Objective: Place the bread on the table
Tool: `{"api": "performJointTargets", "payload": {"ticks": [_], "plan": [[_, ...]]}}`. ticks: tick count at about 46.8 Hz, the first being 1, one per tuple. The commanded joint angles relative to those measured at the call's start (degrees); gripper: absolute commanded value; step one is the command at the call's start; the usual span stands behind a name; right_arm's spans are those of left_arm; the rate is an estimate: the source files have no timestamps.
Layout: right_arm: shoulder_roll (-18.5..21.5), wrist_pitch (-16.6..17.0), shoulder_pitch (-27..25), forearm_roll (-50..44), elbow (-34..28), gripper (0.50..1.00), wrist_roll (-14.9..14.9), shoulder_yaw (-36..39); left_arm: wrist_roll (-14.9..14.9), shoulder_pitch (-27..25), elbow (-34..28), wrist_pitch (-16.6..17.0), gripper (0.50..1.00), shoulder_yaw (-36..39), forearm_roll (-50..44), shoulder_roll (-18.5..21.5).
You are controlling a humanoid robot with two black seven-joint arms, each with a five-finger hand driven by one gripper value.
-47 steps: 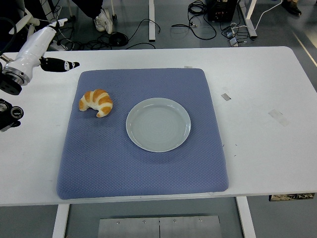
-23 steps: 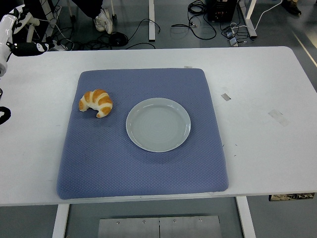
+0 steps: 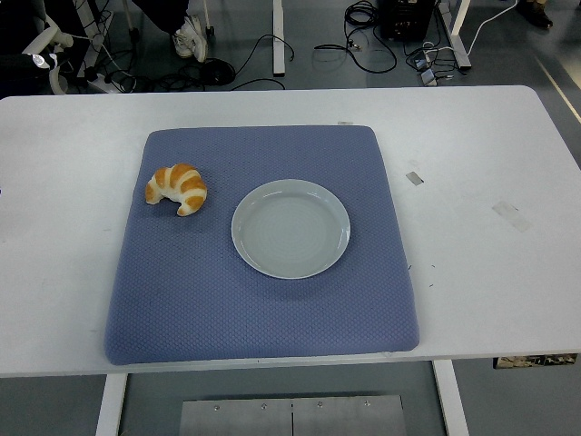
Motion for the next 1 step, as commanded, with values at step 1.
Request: {"api": "performJointTargets", "payload": {"ticks": [1], "plan": [[0.0, -0.02, 0.24, -0.01, -0.24, 1.0, 0.01, 0.03, 0.01, 0.01, 0.81, -0.14, 0.946, -0.11, -0.17, 0.03]]}}
